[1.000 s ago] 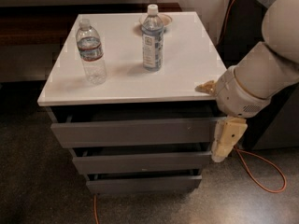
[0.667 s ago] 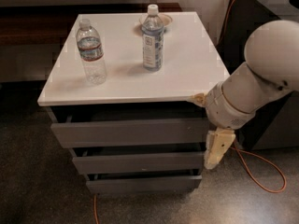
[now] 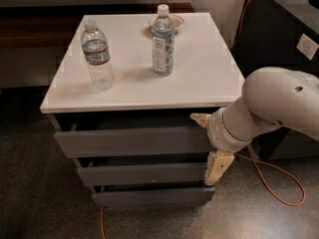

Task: Place blue plastic bottle into top drawer

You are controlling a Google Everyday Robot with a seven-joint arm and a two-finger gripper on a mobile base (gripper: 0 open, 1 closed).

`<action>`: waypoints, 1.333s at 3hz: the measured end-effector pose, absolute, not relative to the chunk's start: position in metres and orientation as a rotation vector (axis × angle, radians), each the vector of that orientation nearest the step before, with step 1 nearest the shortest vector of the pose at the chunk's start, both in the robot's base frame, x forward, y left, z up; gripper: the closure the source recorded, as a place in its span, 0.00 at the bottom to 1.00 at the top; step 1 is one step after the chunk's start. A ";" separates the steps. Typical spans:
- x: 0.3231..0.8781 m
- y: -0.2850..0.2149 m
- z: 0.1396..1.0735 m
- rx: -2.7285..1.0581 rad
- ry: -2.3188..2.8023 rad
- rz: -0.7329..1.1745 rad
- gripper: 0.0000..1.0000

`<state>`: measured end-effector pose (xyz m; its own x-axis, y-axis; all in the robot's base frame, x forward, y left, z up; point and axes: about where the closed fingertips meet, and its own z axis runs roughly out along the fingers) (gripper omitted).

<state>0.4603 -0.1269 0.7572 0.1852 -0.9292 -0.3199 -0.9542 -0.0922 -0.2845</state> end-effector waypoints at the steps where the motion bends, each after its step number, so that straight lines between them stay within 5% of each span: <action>1: 0.481 -0.127 0.736 -2.021 1.745 0.014 0.00; 4: 0.528 -0.128 0.688 -2.031 1.722 -0.082 0.00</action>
Offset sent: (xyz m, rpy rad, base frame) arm 0.0641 -0.0054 -0.0647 -0.0424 -0.1366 -0.0143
